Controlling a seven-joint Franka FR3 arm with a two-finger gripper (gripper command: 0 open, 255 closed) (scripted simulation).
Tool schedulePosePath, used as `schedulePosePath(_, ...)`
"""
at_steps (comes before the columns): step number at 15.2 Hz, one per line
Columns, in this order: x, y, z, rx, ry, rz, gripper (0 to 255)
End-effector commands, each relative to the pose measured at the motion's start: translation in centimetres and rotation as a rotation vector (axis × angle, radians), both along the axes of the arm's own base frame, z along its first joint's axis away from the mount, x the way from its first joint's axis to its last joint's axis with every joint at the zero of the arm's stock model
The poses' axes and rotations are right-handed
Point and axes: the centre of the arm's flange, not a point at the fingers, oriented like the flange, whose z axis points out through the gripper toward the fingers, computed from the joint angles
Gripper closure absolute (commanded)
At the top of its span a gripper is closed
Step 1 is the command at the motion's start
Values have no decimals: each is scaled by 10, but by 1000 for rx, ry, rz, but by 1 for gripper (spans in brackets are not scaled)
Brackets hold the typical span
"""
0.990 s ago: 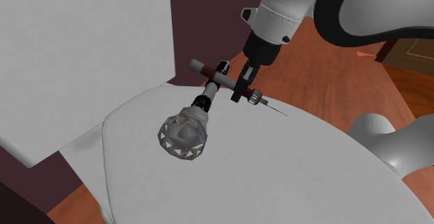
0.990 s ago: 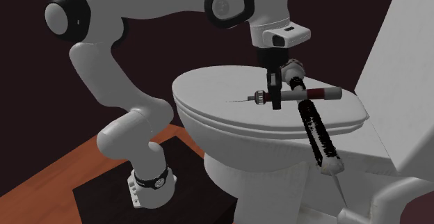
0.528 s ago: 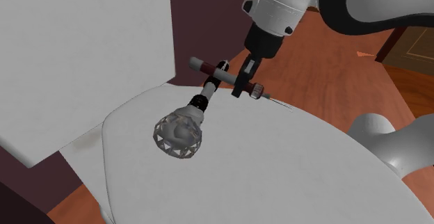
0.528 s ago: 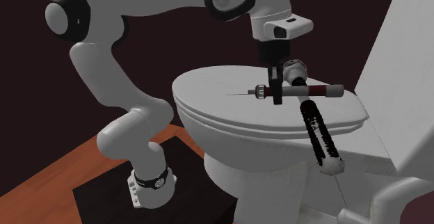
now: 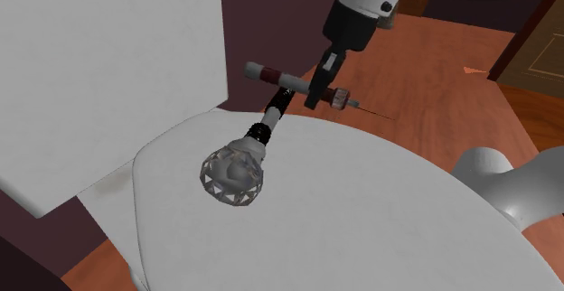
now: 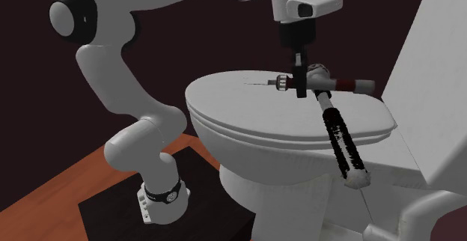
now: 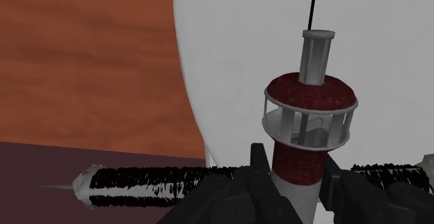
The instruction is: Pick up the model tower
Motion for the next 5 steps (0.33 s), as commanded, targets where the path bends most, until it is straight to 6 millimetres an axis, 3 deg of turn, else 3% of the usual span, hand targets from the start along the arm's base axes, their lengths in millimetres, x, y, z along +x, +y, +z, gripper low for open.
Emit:
schedulePosePath(1, 0, 0, 11, 0, 0, 0, 255)
schedulePosePath(5, 0, 0, 22, 0, 0, 0, 255)
